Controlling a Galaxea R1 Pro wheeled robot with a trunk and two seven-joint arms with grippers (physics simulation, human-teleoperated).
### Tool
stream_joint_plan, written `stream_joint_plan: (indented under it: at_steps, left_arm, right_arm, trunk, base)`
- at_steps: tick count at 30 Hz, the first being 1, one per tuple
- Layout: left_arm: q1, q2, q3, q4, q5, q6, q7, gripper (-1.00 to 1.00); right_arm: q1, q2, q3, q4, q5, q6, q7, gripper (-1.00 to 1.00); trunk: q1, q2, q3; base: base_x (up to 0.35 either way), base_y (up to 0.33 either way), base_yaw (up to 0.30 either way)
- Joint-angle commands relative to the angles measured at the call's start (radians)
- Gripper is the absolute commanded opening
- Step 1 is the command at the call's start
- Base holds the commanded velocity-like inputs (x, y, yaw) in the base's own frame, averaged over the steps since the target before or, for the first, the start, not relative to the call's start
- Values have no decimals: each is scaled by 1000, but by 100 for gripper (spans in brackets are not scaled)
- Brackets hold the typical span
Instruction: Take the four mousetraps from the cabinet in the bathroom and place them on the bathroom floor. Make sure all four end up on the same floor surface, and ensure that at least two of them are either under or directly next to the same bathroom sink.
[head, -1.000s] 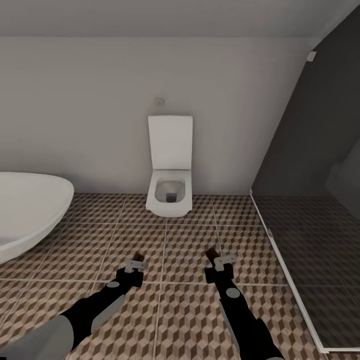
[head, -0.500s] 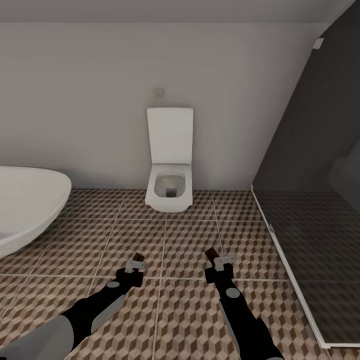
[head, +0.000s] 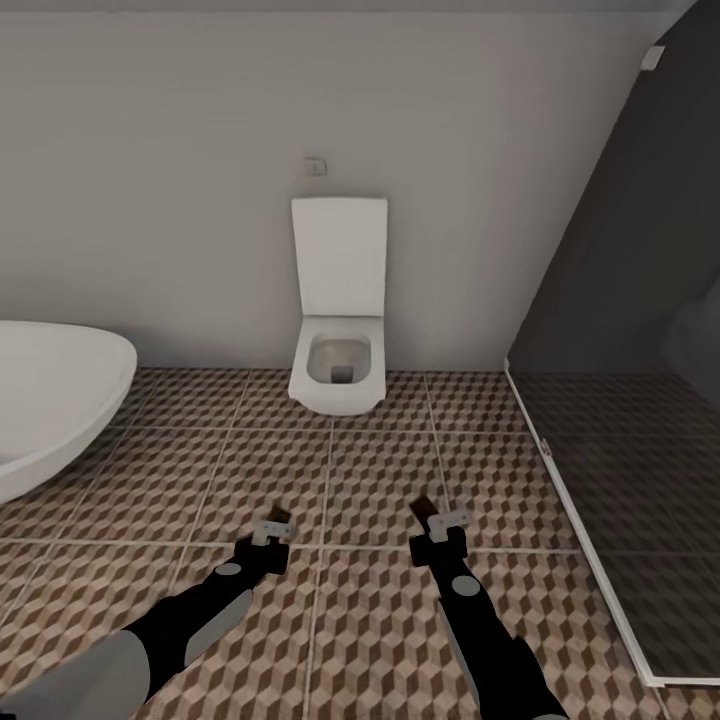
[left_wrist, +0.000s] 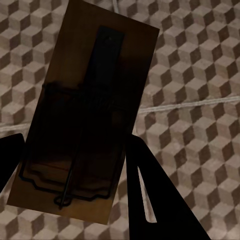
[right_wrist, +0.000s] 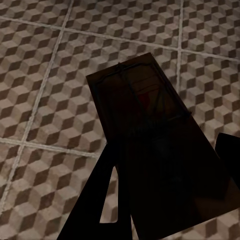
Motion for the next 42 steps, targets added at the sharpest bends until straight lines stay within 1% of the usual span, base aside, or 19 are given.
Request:
stream_joint_plan:
  at_steps: [1,40,42]
  left_arm:
    - [-1,1,-6,-3,6,2,6,-100]
    - [-1,0,-8,-4,6,2,5,-100]
    - [-1,0,-9,-10,5,-1,5,-100]
  right_arm:
    - [0,0,2,-2,11,8,-8,-100]
    - [0,0,2,-2,11,8,-8,-100]
    - [0,0,2,-2,11,8,-8,-100]
  trunk:
    - [4,-8,-6]
    - [153,-281,-188]
    - [153,-281,-192]
  base:
    - [0,0,0]
    - [0,0,0]
    - [0,0,0]
